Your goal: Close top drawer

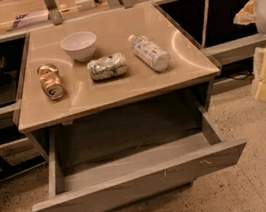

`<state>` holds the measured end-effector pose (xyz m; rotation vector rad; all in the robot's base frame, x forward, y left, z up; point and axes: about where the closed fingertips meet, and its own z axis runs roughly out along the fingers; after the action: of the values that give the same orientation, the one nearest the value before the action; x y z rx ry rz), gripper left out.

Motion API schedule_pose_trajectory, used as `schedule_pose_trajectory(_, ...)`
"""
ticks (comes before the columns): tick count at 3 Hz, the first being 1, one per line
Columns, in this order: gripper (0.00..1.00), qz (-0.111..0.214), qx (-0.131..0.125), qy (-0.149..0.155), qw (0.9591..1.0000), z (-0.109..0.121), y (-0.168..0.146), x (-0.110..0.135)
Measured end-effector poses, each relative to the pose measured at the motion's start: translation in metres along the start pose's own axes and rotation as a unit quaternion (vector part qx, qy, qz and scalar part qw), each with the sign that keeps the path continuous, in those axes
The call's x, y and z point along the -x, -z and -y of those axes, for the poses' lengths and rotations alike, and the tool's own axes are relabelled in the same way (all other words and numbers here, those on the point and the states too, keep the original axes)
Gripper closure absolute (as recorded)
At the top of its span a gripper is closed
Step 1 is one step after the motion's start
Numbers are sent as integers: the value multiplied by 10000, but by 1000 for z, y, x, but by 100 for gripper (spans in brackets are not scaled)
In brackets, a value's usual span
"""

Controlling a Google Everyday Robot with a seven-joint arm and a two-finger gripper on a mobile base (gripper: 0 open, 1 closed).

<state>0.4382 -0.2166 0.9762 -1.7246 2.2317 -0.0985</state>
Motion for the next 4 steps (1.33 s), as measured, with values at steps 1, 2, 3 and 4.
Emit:
schedule_pose_trajectory(1,0,0,0,0,10000,0,0,0)
schedule_pose_trajectory(2,19,0,0,0,10000,0,0,0)
schedule_pose_trajectory(3,42,0,-1,0,10000,0,0,0)
schedule_pose_trajectory(4,65,0,-1,0,10000,0,0,0)
